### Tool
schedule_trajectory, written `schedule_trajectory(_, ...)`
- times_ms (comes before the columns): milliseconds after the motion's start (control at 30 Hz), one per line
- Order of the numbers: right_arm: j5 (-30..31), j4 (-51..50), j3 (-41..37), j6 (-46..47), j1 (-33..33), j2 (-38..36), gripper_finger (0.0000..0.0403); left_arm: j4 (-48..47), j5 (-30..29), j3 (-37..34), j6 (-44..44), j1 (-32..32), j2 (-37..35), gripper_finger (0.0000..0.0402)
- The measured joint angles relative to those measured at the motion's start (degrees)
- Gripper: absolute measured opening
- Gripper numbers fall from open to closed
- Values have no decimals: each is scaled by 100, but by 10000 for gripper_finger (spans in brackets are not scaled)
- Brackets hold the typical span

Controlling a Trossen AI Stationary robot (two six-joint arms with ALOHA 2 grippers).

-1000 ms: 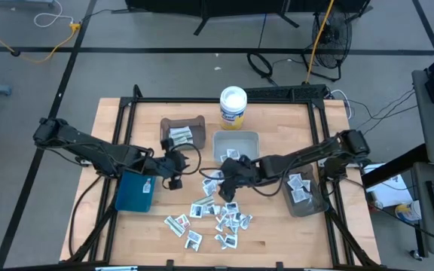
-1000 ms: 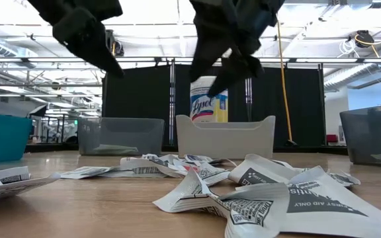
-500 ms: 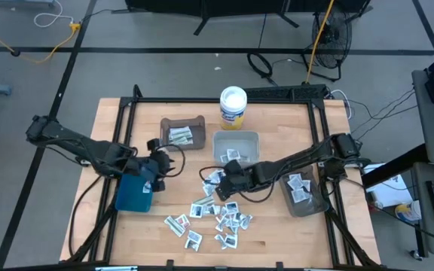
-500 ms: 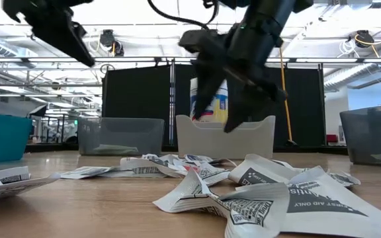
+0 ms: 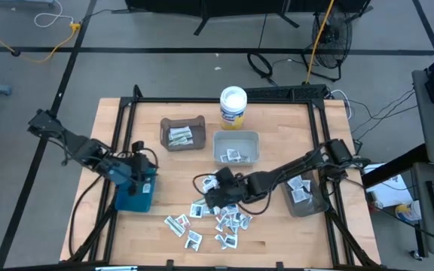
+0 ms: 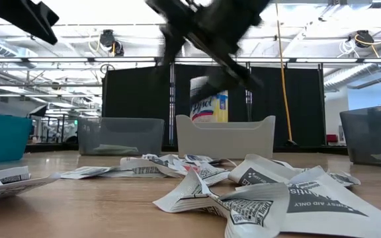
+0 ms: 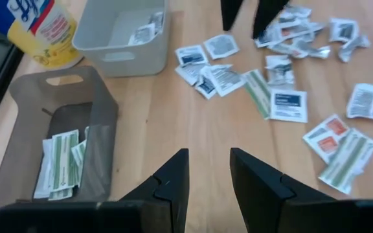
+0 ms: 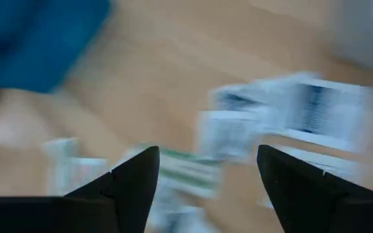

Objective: Pick & Place First Aid Supplies
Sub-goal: Put the blue alcohol pad into the bottom black bin

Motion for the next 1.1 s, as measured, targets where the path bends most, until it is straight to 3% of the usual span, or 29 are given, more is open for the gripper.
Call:
schedule_trajectory(333,-443,-1602,1066,108,-43,11,229,-49,-2,0,2,-302,-140,118)
schedule_trajectory(467,-572,-2242,1086,427,-86,0,226,-44,-9,0,-17,-326,-140,118)
schedule_trajectory(700,-564,-2015,575,415,-196,140,226,-40,-16,0,-187,-326,-142,118)
schedule_trajectory(1100,-695,-651,-425,443,-297,205,226,8,-48,0,-254,-326,-140,118)
